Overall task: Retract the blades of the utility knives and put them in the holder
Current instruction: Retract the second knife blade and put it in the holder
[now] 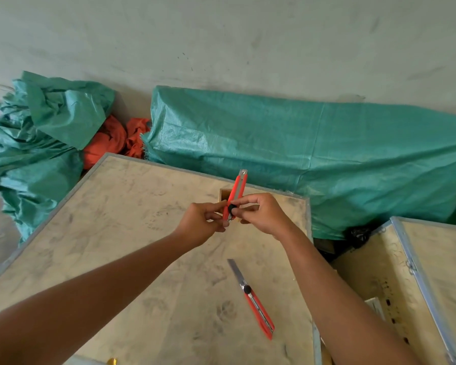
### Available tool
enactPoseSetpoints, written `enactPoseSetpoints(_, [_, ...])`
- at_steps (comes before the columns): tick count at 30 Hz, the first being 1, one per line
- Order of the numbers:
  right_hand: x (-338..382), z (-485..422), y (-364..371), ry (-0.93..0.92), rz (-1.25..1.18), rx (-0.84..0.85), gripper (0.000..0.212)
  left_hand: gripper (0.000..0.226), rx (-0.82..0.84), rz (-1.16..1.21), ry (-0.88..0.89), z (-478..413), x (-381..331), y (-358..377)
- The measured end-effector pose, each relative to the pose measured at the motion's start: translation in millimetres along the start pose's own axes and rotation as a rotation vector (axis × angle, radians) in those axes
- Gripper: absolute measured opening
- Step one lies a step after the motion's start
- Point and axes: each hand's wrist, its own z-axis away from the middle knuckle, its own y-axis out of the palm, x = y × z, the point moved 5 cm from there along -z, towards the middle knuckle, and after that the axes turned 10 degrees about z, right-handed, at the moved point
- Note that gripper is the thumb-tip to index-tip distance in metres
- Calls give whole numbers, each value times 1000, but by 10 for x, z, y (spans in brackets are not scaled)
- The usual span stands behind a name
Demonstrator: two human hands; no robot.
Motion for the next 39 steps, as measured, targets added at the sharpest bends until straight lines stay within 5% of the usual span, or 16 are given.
enactPoseSetpoints(12, [38,52,-110,-83,201,-154,19,50,15,53,-16,-70,-85,89])
enactPoseSetpoints(39, [-90,-3,-199,-118,128,-292,24,49,29,105,-30,-189,-116,236])
